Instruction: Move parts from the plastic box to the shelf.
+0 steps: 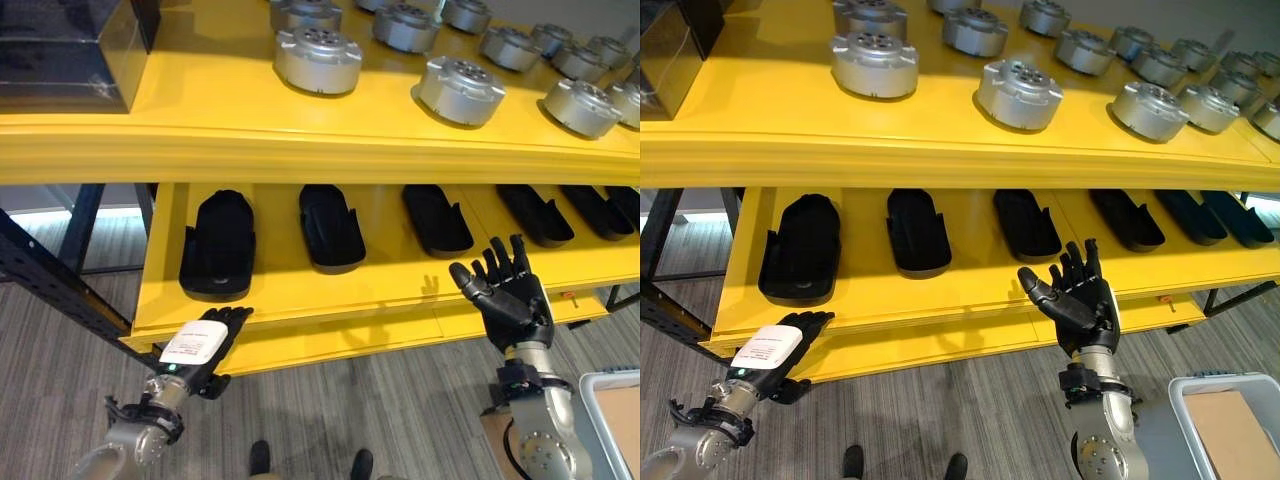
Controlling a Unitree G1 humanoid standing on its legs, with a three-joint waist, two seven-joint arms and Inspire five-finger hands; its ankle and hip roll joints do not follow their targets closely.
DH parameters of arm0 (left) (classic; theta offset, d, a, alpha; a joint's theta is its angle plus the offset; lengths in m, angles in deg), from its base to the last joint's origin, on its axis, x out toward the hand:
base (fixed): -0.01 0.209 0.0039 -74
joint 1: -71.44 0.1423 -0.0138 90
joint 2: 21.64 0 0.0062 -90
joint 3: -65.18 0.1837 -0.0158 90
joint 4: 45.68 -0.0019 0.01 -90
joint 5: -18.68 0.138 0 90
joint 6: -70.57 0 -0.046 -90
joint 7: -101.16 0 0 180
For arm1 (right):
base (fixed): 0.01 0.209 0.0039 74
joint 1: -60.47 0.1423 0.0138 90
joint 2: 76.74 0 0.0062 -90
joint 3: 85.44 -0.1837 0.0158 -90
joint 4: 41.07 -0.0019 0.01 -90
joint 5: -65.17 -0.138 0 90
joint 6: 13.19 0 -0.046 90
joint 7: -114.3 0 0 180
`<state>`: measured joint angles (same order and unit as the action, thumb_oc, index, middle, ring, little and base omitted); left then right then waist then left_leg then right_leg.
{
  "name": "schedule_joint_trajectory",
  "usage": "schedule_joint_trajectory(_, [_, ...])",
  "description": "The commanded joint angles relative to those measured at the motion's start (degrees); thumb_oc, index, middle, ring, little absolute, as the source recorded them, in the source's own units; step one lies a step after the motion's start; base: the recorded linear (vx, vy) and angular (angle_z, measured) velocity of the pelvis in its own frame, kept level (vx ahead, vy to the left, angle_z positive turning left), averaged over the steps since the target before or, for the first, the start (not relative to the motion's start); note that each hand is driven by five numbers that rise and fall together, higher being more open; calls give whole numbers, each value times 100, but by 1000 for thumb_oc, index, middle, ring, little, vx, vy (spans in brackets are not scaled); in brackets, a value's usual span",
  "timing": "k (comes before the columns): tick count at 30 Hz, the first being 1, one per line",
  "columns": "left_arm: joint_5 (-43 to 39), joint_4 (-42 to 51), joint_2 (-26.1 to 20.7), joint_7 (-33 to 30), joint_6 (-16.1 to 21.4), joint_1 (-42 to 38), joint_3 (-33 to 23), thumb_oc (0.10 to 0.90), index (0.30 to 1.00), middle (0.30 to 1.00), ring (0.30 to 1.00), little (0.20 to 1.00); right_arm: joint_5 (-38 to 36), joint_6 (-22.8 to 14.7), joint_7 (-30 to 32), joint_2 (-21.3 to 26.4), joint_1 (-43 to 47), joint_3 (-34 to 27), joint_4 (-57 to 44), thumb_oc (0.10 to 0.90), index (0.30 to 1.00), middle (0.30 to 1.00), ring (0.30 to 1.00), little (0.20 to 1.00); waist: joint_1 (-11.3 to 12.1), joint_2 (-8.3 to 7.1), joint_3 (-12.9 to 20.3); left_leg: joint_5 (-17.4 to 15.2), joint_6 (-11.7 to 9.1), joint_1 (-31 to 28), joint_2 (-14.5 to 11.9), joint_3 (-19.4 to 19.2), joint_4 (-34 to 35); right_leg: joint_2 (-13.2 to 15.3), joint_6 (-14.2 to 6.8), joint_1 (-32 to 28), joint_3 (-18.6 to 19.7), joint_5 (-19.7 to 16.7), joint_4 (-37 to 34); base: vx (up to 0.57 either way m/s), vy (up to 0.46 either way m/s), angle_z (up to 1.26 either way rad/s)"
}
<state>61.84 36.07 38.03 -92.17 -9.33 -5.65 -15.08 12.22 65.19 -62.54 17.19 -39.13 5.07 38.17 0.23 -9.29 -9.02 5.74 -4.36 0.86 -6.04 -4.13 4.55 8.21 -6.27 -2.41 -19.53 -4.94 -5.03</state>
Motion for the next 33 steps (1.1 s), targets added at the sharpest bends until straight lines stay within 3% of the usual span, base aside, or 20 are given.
schedule_joint_trajectory(1, [11,213,-262,-363,209,-556,-442,900,1000,1000,1000,1000,100,-705,-90,119,670,-290,-400,900,1000,1000,1000,1000,16,-93,-37,-689,61,-489,-229,13,45,225,-266,-106,-12,161,185,0,0,0])
schedule_joint_trajectory(19, [157,-606,-229,-615,-167,-853,-570,900,1000,1000,1000,1000,152,-701,-40,128,748,-246,-382,900,1000,1000,1000,1000,-6,-122,-90,-678,58,-506,-227,-42,45,222,-277,-80,26,128,184,0,0,0])
schedule_joint_trajectory(33, [265,-878,-263,-625,-180,-1047,-372,900,1000,1000,1000,1000,102,-702,-80,165,725,-213,-410,900,1000,1000,1000,1000,-38,-165,-179,-674,69,-493,-205,-71,45,239,-286,-39,57,115,198,0,0,0])
